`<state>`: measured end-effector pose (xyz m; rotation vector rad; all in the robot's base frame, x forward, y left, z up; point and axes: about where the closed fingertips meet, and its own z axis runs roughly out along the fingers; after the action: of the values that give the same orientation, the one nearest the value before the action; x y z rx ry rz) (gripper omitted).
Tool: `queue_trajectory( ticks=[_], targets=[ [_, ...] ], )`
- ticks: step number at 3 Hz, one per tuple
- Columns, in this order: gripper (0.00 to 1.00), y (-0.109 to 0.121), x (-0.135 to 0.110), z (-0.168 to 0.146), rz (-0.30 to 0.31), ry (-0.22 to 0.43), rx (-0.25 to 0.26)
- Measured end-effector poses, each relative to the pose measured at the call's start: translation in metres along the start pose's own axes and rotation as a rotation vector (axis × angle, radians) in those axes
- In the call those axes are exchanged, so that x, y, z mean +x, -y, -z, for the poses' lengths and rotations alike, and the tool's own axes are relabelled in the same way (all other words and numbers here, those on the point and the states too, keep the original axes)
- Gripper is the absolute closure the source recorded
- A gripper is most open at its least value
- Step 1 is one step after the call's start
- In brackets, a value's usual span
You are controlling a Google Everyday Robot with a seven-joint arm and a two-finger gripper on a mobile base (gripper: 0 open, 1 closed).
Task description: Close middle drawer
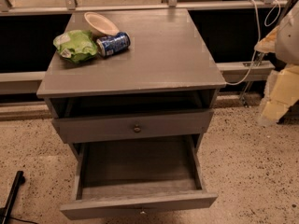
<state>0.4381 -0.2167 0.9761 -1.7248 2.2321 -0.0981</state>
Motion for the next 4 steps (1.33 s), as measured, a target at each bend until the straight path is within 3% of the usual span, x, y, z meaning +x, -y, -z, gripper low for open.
queue_trajectory(
  ticks=[1, 2, 3, 4],
  targets=[
    [0.00, 0.000, 0.000, 0.000, 0.000, 0.000, 0.000],
    [0.00, -0.009, 0.000, -0.054, 0.020, 0.111, -0.036],
    [0.00, -0.051, 0.007, -0.124, 0.028, 0.281, -0.106],
    [0.00, -0.059, 0.013, -0.136, 0.025, 0.329, -0.076]
  ],
)
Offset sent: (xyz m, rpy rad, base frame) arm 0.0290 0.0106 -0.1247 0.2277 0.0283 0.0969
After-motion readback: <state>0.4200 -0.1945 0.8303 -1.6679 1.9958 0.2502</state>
